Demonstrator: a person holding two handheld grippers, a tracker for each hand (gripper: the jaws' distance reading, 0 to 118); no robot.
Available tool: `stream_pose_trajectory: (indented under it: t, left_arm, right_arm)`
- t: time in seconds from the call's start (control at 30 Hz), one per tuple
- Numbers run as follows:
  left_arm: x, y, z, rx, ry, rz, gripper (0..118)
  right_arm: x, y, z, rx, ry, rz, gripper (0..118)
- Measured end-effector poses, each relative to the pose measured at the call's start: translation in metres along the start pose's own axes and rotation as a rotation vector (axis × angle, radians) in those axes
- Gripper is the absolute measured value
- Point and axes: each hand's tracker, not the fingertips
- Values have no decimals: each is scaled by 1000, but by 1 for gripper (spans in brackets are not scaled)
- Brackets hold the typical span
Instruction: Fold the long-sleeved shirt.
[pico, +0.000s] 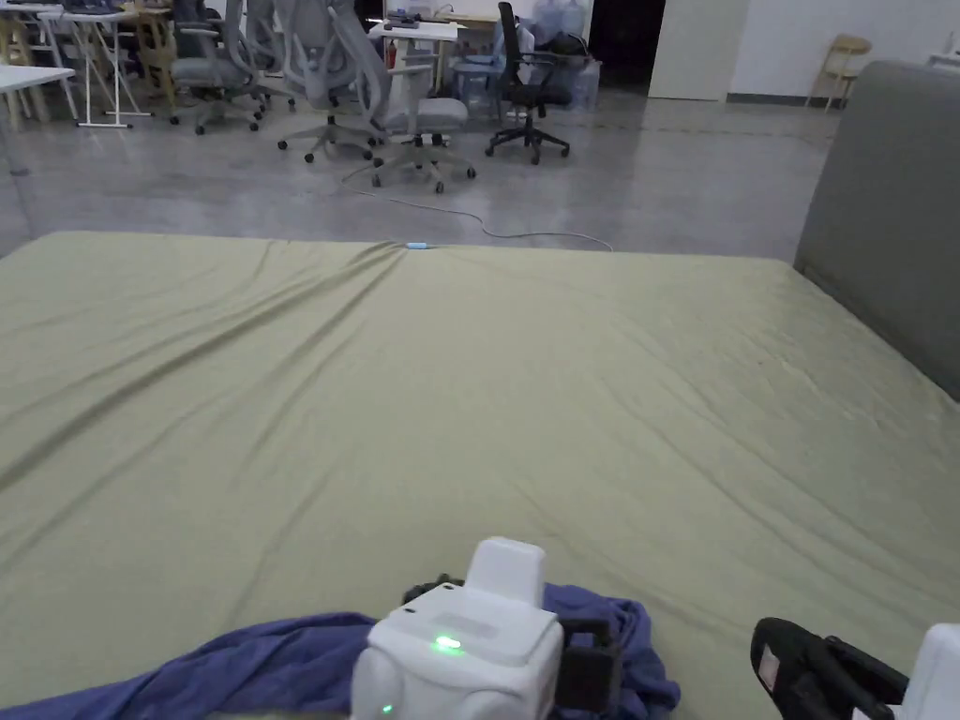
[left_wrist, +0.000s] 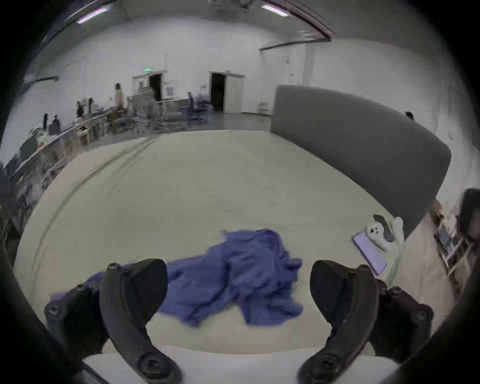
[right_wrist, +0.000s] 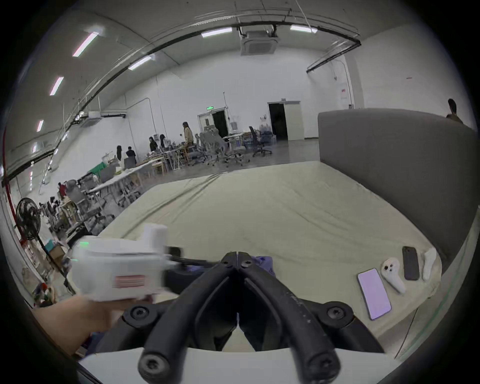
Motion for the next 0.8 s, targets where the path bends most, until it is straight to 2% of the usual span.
stream_pose_trajectory:
  t: [0.07,0.1,0.13,0.17,0.2,0.3,0.33,0.37,0.4,0.43,0.47,0.53,0.6,0.63,0.7,0.73,0.8]
  left_arm:
    - [-23,-22,24,-75,87,68,109]
    - [-33,-35,33,-110,123,105,98]
    - [-51,-53,38,-123,130,158,55]
    - [-62,-67,41,-140,131,206,7]
    - [-75,-82,48,-182,169,247,2]
    - [-106,-103,46,-247,135,318,1]
    - [-116,-102,44,-236,149,330,5]
    - [-128,-99,40,-217,191,350,19]
    - [-135,-91,30,-192,230,340,48]
    - [-145,-85,20,-168,255,323,96]
    - [-158,-78,5,-146,291,293,118]
    - [-171,-66,-23,-73,352,233,115]
    - [-192,-58,-62,-77,461,163,116]
    - [-201,-58,-79,-75,462,134,116]
    - [-211,-62,-111,-172,498,68,113]
    - [-217,-64,-125,-247,502,52,102]
    - [-221,-73,-138,-350,457,70,55]
  right_arm:
    - [8,-8,-12,-24,9,-30,3]
    - [8,-12,-16,-43,10,-39,3]
    - [8,-18,-21,-62,10,-45,3]
    - [12,-22,-29,-82,7,-50,3]
    - [14,-26,-34,-102,7,-51,3]
    - [19,-33,-46,-137,8,-54,3]
    - [21,-34,-50,-146,8,-56,3]
    - [23,-35,-53,-156,6,-58,3]
    - [26,-36,-57,-163,4,-60,3]
    - [28,-36,-60,-169,-3,-65,3]
    - [30,-37,-64,-176,-10,-72,3]
    - [36,-36,-70,-187,-22,-82,3]
    - [39,-38,-75,-199,-39,-89,3]
    - [42,-38,-78,-207,-49,-91,3]
    - [47,-41,-86,-228,-70,-89,3]
    - [49,-42,-91,-241,-72,-86,3]
    - [56,-40,-107,-272,-72,-82,3]
